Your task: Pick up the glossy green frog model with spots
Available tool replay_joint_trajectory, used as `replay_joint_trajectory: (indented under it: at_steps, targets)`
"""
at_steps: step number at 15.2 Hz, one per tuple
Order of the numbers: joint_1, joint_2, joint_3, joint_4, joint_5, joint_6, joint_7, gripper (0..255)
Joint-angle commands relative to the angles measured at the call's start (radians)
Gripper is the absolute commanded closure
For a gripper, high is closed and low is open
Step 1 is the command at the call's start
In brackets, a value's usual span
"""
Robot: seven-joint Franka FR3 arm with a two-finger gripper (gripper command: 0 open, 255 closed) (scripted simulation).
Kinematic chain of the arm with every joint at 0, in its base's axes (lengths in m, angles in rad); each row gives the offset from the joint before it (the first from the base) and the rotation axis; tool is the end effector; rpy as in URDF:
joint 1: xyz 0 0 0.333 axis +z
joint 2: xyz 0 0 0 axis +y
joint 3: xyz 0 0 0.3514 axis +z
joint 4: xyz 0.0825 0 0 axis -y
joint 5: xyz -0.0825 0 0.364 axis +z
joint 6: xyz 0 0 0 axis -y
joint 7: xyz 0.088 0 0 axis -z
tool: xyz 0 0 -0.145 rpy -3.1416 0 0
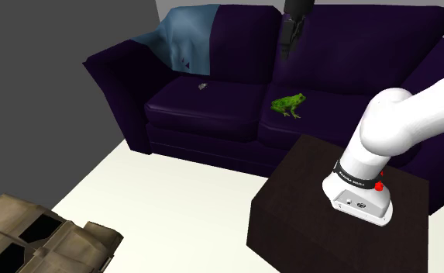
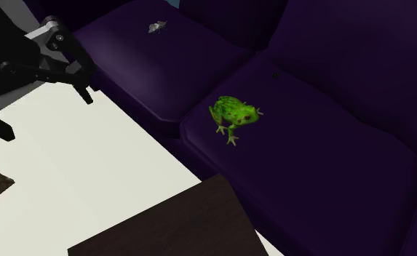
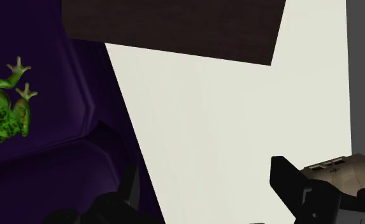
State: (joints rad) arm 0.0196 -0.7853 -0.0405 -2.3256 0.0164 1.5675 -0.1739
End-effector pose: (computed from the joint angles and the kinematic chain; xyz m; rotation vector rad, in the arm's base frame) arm 0.2632 -0.0074 0.5907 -3.0883 -0.2550 -0.0477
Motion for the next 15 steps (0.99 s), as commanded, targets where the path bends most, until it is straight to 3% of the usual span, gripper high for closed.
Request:
replay_joint_trajectory:
  at_steps: [1,15]
  targets:
    - [0.000,0.000,0.000,0.000,0.000,0.000,0.000,0]
    - [-0.138,0.139,-0.171,-0.257,-0.120,0.387,-0.049,0]
